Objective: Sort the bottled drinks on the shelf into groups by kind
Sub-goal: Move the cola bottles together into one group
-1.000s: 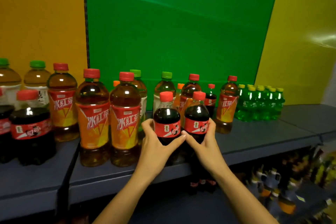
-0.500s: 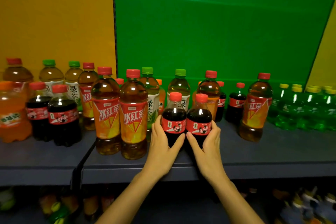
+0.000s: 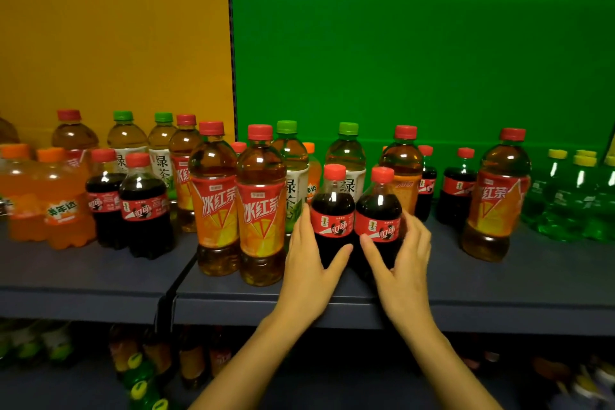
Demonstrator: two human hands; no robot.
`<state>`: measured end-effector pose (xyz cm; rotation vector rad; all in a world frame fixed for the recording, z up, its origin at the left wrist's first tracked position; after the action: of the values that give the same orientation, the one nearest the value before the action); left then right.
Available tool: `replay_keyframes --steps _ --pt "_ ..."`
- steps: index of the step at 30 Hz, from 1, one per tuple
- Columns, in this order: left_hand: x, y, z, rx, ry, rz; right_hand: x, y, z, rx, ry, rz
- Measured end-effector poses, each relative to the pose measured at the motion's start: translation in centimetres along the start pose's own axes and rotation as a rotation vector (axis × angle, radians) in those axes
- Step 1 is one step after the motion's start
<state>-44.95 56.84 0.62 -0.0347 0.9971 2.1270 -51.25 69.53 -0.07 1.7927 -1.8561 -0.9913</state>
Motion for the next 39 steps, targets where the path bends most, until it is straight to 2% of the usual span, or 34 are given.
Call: replay_keyframes --steps 5,9,12,15,17,19,21,27,34,39 --pt "-3.2 -0.5 3.5 0.131 0.052 -0.007 -2.0 2.5 -4.0 -0.134 0.15 0.065" --pt "-7.8 1.7 7.6 0.233 0.114 0.069 -1.8 6.9 -7.9 -0.227 0.174 -0.049" --pt "-10.9 5.2 10.2 0.341 0.19 0.153 -0.2 10.3 -9.2 -0.202 0.113 -0.189" --pt "-12.7 10.3 10.2 0.27 0.321 0.145 1.2 12.7 -9.7 -0.147 0.0 -0.274" --pt "-13.2 13.6 9.1 0.112 0.355 0.047 1.8 13.7 -9.9 -0.112 -0.071 -0.291" --pt "-12.9 15.7 7.6 -0.074 0.36 -0.151 2.6 14.3 -9.7 -0.064 -0.168 -0.335" --pt "-12.1 16.8 6.5 -0.168 0.447 -0.37 3.4 14.5 -9.2 0.026 -0.208 -0.408" --pt "-10.2 18.8 6.0 -0.194 0.572 -0.643 4.6 15.1 -8.6 0.199 -0.351 -0.539" --pt "-8.6 19.4 5.1 -0.265 0.653 -0.911 5.0 15.6 -8.6 0.278 -0.584 -0.67" --pt "-8.3 19.3 4.1 -0.288 0.574 -0.98 5.0 15.9 -8.4 0.267 -0.626 -0.656"
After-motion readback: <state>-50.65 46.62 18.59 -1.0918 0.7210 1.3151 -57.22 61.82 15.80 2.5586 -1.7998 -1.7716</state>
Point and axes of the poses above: each hand's wrist, its own y-axis towards the middle knuckle, its own x-axis out of the palm, z = x × y, the point moved 4 cm from there along y, towards the middle knuckle, and after that the axes turned 2 degrees about z, right-handed, at the moved point
